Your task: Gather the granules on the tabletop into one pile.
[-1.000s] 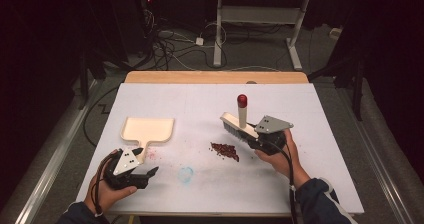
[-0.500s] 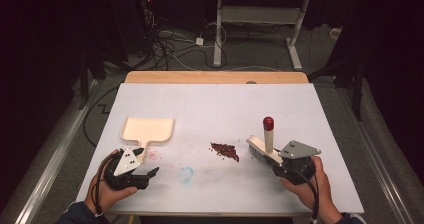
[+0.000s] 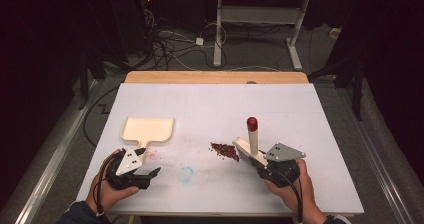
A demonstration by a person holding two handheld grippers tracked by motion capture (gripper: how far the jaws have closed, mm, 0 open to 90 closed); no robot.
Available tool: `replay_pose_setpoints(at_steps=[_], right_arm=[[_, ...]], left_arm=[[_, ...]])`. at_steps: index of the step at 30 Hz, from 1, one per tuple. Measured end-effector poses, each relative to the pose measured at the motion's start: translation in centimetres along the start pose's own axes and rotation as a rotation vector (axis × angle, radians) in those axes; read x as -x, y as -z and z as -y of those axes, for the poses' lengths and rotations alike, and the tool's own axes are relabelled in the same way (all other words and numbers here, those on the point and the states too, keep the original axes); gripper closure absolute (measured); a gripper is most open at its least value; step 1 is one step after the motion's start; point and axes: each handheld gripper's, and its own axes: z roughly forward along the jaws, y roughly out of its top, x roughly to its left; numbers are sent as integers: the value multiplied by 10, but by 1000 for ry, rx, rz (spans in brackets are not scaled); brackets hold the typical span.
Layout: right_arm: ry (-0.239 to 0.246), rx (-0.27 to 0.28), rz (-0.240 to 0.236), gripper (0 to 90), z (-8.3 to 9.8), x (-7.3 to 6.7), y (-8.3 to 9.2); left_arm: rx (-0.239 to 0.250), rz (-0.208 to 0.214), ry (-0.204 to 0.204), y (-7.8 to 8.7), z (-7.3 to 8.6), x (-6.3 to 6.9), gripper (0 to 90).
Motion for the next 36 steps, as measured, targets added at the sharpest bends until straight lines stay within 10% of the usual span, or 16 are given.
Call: replay_pose_setpoints(at_steps=[11, 24, 36], right_arm=[[-13, 25, 40, 675, 4, 13, 23], [38, 5, -17, 675, 4, -5, -3], [14, 55, -6, 674, 5, 16, 19]], left_arm=[[5, -3, 6, 1, 0, 0, 209], [0, -1, -2, 0, 0, 0, 209], [-3, 0, 9, 1, 0, 1, 209]])
